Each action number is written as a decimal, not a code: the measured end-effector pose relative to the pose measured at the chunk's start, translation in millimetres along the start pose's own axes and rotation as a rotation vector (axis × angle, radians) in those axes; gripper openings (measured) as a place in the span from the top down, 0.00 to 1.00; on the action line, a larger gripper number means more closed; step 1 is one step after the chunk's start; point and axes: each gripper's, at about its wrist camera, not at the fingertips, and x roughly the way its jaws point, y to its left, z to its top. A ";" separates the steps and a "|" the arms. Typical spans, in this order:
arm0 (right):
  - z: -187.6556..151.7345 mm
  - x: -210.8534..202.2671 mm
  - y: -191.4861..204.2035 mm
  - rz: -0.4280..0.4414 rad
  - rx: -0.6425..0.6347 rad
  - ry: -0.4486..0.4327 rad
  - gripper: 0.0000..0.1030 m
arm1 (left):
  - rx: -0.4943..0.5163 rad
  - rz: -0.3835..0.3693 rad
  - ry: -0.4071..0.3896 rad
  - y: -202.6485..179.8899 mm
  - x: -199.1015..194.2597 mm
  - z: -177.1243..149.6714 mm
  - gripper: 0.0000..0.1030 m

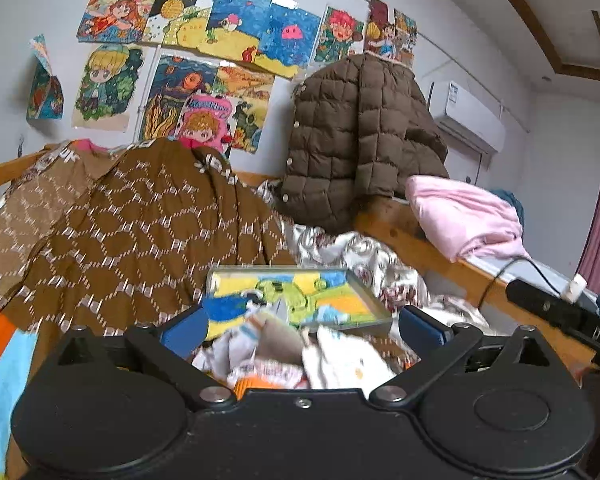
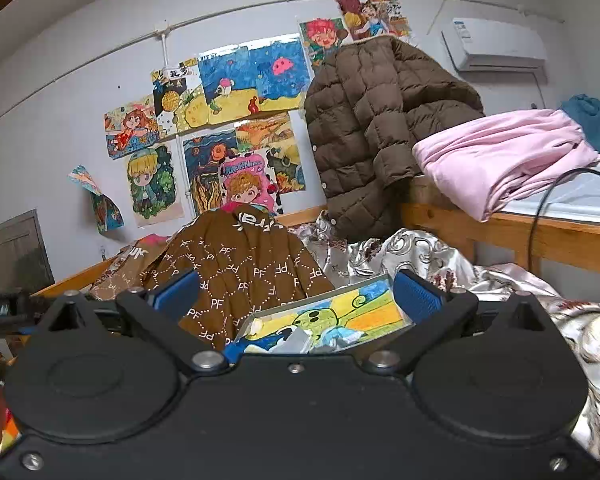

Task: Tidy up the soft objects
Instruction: 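Open both tools to drop the mask and packet into the tin, then grasp the white cloth with the left tool while the right tool grasps the striped sock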

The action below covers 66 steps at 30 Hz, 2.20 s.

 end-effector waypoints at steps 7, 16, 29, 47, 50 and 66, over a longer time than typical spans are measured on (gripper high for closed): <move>-14.7 -34.1 4.5 -0.039 -0.034 0.045 0.00 | 0.054 -0.024 0.070 -3.4 -28.8 -26.6 0.01; -27.9 -41.9 -0.9 -0.186 -0.083 0.263 0.00 | 0.222 -0.099 0.206 -20.1 -26.0 -57.7 0.01; -47.3 -28.5 1.3 -0.228 -0.135 0.538 0.00 | 0.257 -0.096 0.347 -23.7 -0.1 -78.6 0.01; -83.7 35.0 13.6 -0.232 -0.225 0.795 0.01 | 0.429 -0.121 0.466 -35.6 38.9 -118.7 0.02; -89.4 49.4 11.3 -0.207 -0.244 0.850 0.01 | 0.446 -0.130 0.475 -35.4 44.9 -124.5 0.04; -123.5 122.3 7.9 -0.155 -0.405 1.003 0.01 | 0.427 -0.234 0.452 -40.8 69.5 -133.2 0.06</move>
